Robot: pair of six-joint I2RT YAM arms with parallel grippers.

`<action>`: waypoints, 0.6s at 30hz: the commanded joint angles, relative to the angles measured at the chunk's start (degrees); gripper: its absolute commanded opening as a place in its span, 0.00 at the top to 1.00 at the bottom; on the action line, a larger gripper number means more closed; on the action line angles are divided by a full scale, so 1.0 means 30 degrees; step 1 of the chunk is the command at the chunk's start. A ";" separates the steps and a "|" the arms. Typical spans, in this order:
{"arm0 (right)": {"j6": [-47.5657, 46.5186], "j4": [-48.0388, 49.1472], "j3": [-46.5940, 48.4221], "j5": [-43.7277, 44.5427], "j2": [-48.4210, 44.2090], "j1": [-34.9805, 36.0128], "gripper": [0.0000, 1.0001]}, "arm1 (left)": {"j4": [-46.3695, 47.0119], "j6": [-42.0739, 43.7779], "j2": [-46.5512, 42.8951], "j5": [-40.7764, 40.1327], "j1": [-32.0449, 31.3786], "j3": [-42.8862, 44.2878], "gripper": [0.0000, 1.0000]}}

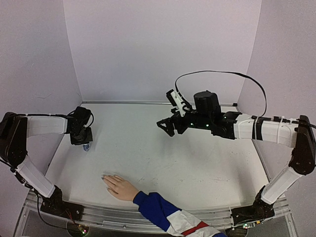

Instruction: Paint the nails

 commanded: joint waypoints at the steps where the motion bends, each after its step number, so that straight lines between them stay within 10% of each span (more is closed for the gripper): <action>1: 0.0348 0.0884 -0.0081 0.0137 -0.1097 -0.0090 0.02 | 0.1671 -0.0631 0.0674 -0.0252 0.0167 0.0104 1.00; 18: 0.0639 0.1091 -0.0730 0.0738 -0.1802 -0.0810 0.02 | 0.1715 -0.0602 0.1168 -0.0254 0.0156 0.0159 0.88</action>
